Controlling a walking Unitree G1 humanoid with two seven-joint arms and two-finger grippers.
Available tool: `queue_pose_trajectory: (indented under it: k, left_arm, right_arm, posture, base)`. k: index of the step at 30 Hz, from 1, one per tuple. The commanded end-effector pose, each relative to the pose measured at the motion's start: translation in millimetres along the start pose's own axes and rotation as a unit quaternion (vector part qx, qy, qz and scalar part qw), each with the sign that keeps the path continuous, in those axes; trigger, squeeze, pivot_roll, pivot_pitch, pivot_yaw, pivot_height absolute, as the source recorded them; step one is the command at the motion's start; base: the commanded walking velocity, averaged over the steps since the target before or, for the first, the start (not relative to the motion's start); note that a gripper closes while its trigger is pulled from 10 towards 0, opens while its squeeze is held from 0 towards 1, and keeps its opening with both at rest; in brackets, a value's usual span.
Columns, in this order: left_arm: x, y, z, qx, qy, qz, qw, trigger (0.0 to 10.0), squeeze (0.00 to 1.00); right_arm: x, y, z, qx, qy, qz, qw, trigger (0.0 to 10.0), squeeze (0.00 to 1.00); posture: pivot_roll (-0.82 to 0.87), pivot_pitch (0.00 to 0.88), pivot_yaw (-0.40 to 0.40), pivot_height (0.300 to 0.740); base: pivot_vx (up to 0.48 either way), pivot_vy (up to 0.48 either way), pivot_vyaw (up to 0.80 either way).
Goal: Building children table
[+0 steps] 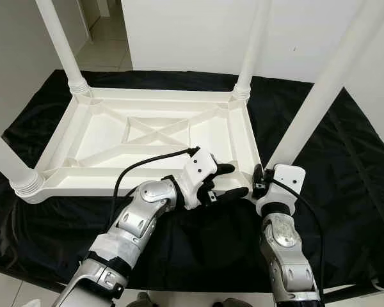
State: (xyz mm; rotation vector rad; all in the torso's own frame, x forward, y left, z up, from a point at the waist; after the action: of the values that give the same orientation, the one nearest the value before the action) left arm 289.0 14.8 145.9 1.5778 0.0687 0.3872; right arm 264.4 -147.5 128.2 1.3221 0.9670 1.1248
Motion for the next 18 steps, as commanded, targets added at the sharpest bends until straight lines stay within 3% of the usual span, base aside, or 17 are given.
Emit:
queue_pose_trajectory:
  k: [1,2,9,10,13,14,18]
  left_arm:
    - [1.5,1,-1.6,0.002,-0.010,0.005,1.000,10.0,0.00]
    - [2.1,1,-1.8,0.002,-0.008,0.006,1.000,10.0,0.00]
    - [2.6,2,-2.0,0.000,-0.004,0.006,1.000,10.0,0.00]
    - [2.8,1,-1.9,0.000,-0.003,0.006,1.000,10.0,0.00]
    - [3.0,1,-1.4,0.000,-0.002,0.007,1.000,10.0,0.00]
    - [3.5,2,-1.4,0.000,-0.001,0.007,1.000,10.0,0.00]
    - [5.1,3,-1.4,-0.001,0.001,0.008,1.000,10.0,0.00]
  right_arm:
    - [-2.4,-5,-6.1,0.017,-0.043,0.021,0.999,10.0,0.00]
    - [-2.7,-5,-6.2,0.016,-0.043,0.023,0.999,10.0,1.00]
    - [-4.6,5,-5.7,-0.012,-0.023,0.035,0.999,10.0,1.00]
    - [-5.9,7,-5.4,-0.018,-0.013,0.036,0.999,10.0,0.82]
    - [-7.0,9,-5.0,-0.022,-0.004,0.037,0.999,10.0,0.82]
    - [-8.1,10,-4.5,-0.022,0.024,0.032,0.999,10.0,0.00]
    - [-15.5,13,-1.0,-0.022,0.094,0.013,0.995,10.0,0.00]
  posture:
    - [-0.04,0.000,0.003,0.740]
    - [-0.04,0.000,0.000,0.740]
    - [-0.04,0.000,-0.005,0.740]
    - [-0.04,0.000,-0.007,0.740]
    - [-0.04,0.000,-0.007,0.740]
    - [-0.04,0.000,-0.006,0.740]
    - [-0.04,0.000,-0.002,0.740]
  base:
    - [0.000,0.000,0.00]
    - [0.000,0.000,0.00]
    - [0.000,0.000,0.00]
    - [0.000,0.000,0.00]
    - [0.000,0.000,0.00]
    - [0.000,0.000,0.00]
    - [0.000,0.000,0.00]
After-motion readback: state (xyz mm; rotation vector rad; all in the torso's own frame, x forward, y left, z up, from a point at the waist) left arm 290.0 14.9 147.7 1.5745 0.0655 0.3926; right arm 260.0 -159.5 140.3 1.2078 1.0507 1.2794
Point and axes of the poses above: a point about 5 cm out from each wrist's last joint towards the gripper, its own z axis pointing out of the wrist towards the gripper, its own y axis along the axis of the wrist's last joint, x = y × z, the point moved 1 cm from there along z, pointing out of the wrist towards the gripper, and after that the axes turned 4 degrees about z, right-handed, at the moved point
